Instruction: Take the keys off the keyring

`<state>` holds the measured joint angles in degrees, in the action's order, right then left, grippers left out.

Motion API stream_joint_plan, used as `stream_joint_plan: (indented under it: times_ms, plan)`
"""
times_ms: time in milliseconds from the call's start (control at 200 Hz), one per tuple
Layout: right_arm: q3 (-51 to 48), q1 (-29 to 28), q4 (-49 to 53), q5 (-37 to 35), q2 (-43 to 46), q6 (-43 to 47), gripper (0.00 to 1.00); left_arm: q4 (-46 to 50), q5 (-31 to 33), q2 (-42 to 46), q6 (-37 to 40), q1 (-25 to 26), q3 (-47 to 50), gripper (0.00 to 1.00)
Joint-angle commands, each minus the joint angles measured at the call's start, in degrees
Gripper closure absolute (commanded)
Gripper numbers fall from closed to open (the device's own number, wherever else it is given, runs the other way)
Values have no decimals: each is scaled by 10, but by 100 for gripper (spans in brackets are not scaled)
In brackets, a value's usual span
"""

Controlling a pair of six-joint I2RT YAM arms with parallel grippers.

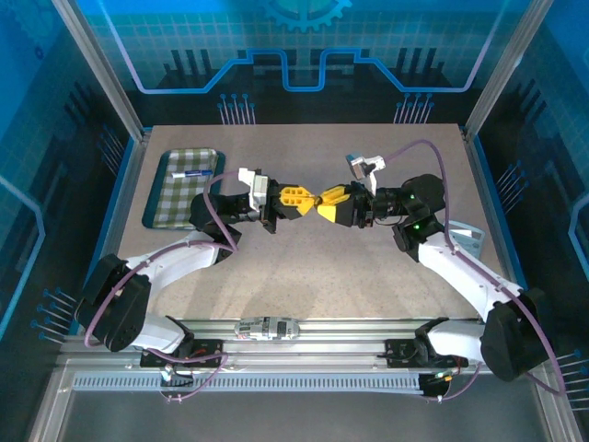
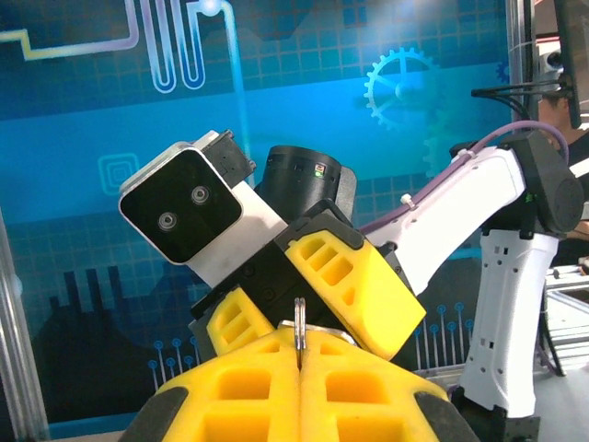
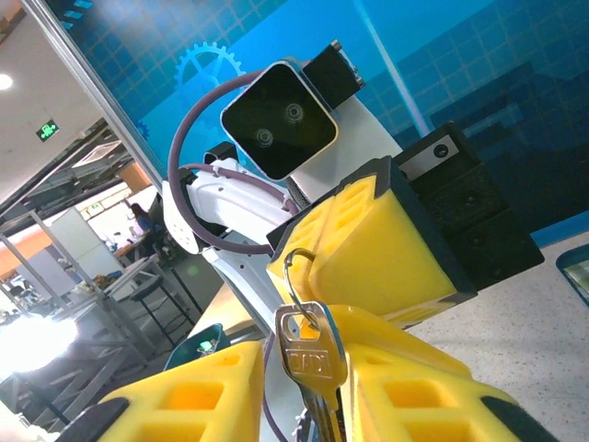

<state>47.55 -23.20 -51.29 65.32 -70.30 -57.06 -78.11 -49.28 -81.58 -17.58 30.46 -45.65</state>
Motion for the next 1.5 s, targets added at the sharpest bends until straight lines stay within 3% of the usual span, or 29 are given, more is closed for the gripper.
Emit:
stream_joint_plan:
  times_ms: [0,85,225,375,555,761,1031,1496]
  plan:
    - [8,-6,54,-4,18,47,78,19,22,18,38,-2,2,100]
    - [12,-6,127,-23,35,99,89,31,33,25,54,-2,5,100]
    - [18,-7,196,-49,56,151,100,46,48,33,78,1,12,100]
    - [25,-7,324,-126,101,258,100,98,72,55,119,6,18,100]
    - [34,-15,449,-271,172,381,100,164,105,81,147,9,21,100]
    - [79,-80,568,-415,201,513,100,226,111,96,154,11,7,100]
    - [99,-156,601,-550,212,611,100,343,117,113,136,14,-36,100]
    - [108,-294,584,-775,194,756,100,466,133,121,127,24,-87,100]
